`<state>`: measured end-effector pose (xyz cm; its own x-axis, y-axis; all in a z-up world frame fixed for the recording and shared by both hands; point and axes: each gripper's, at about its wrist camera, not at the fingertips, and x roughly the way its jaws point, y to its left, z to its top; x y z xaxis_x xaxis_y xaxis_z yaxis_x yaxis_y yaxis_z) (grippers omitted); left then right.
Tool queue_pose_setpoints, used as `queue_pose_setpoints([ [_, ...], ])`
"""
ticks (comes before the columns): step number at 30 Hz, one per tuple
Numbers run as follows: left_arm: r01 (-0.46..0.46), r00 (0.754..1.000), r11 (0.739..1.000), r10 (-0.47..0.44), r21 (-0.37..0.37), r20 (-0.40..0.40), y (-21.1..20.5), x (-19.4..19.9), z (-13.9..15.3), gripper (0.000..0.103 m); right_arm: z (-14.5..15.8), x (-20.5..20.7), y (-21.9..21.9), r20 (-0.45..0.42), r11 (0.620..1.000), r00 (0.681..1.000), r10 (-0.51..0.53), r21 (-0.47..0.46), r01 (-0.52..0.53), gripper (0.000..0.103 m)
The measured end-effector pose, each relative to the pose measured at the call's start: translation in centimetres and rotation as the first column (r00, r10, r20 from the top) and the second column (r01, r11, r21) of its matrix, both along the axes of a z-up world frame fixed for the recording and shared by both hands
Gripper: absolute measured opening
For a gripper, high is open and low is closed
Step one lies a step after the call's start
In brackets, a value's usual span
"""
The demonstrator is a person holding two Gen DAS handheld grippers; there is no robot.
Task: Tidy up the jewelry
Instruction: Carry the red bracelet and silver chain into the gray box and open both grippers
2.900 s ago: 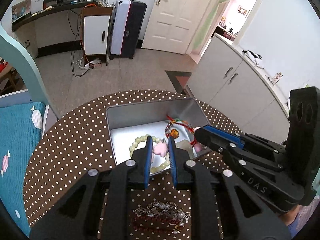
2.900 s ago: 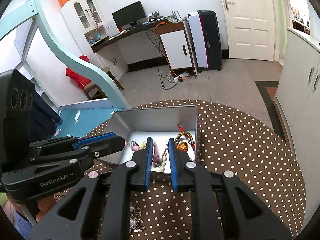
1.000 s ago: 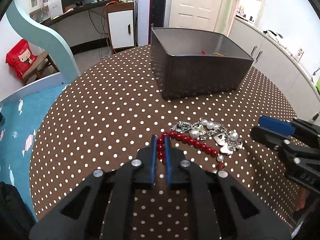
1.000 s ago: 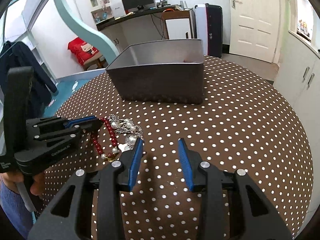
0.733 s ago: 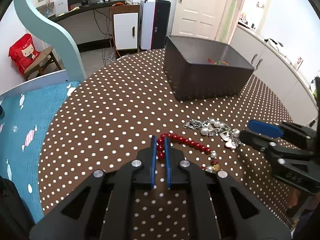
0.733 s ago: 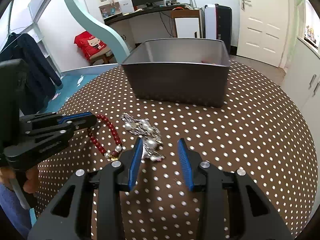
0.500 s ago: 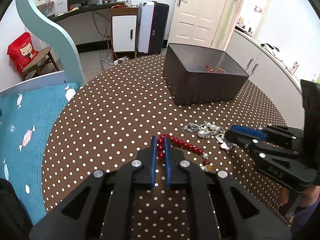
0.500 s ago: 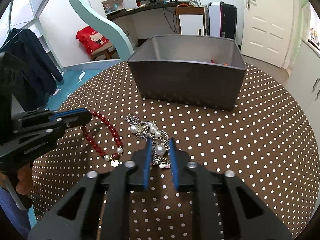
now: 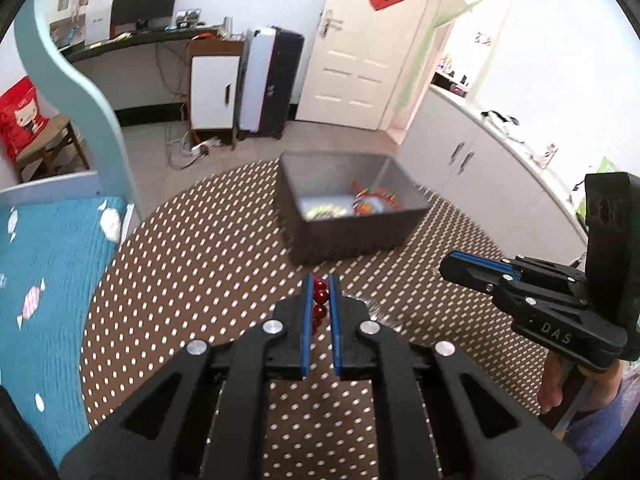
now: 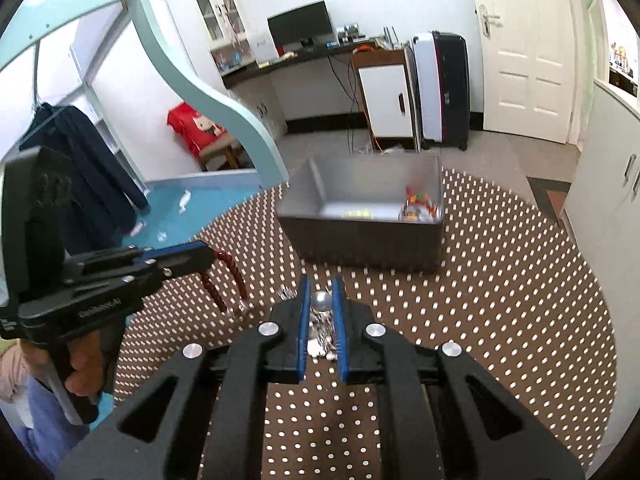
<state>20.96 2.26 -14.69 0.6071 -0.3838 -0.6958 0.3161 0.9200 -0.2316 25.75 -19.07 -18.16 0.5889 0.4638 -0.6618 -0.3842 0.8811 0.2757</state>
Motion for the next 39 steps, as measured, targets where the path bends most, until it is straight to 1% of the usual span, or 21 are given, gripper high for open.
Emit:
queue_pose_setpoints([
  [3, 0.020, 1.000, 1.000, -0.020, -0.011, 0.019, -0.9, 0.6, 1.6, 0.008, 1.3, 0.5, -0.6, 0.006, 0.999, 1.000, 0.001, 0.042, -0.001, 0.010],
  [8, 0.055, 0.998, 0.998, -0.054, -0.039, 0.027, -2.3, 3.1, 4.0, 0.008, 3.0, 3.1, -1.5, -0.007, 0.993, 1.000, -0.009, 0.114, 0.009, 0.010],
  [12, 0.059, 0.997, 0.997, -0.057, -0.046, 0.044, -3.4, 5.8, 5.8, 0.008, 3.7, 5.0, -1.7, 0.003, 0.993, 1.000, -0.027, 0.113, 0.027, 0.010],
  [17, 0.051, 0.998, 0.998, -0.049, -0.030, 0.041, -4.7, 9.0, 6.5, 0.008, 3.6, 7.3, -1.7, 0.010, 0.994, 0.998, -0.058, 0.092, 0.057, 0.010],
  [22, 0.039, 0.999, 0.999, -0.039, -0.021, 0.010, -5.5, 11.6, 5.6, 0.008, 2.3, 9.1, -1.6, -0.007, 0.995, 0.997, -0.078, 0.070, 0.078, 0.010],
  [25, 0.043, 0.999, 0.999, -0.042, -0.020, 0.024, -5.8, 12.0, 5.7, 0.008, 1.5, 9.7, -1.9, -0.024, 0.994, 0.996, -0.085, 0.065, 0.086, 0.010],
  [26, 0.044, 0.999, 0.999, -0.044, -0.004, 0.026, -6.1, 12.1, 5.4, 0.008, 1.1, 9.9, -2.0, -0.030, 0.994, 0.996, -0.088, 0.064, 0.090, 0.010],
  [28, 0.044, 0.999, 0.999, -0.044, 0.011, 0.011, -6.3, 12.4, 4.6, 0.008, 0.5, 10.1, -2.1, -0.041, 0.993, 0.995, -0.094, 0.063, 0.097, 0.010],
  [35, 0.052, 0.996, 0.998, -0.048, 0.046, -0.077, -6.7, 13.5, 0.3, 0.008, -1.0, 10.5, -2.5, -0.075, 0.993, 0.992, -0.101, 0.059, 0.106, 0.010],
  [37, 0.048, 0.995, 0.997, -0.044, 0.052, -0.086, -6.8, 13.5, -0.3, 0.009, -1.2, 10.5, -2.5, -0.081, 0.992, 0.991, -0.103, 0.059, 0.108, 0.010],
  [39, 0.049, 0.995, 0.997, -0.044, 0.053, -0.095, -6.7, 13.5, -0.5, 0.017, -1.3, 10.4, -2.7, -0.083, 0.992, 0.991, -0.104, 0.060, 0.109, 0.010],
])
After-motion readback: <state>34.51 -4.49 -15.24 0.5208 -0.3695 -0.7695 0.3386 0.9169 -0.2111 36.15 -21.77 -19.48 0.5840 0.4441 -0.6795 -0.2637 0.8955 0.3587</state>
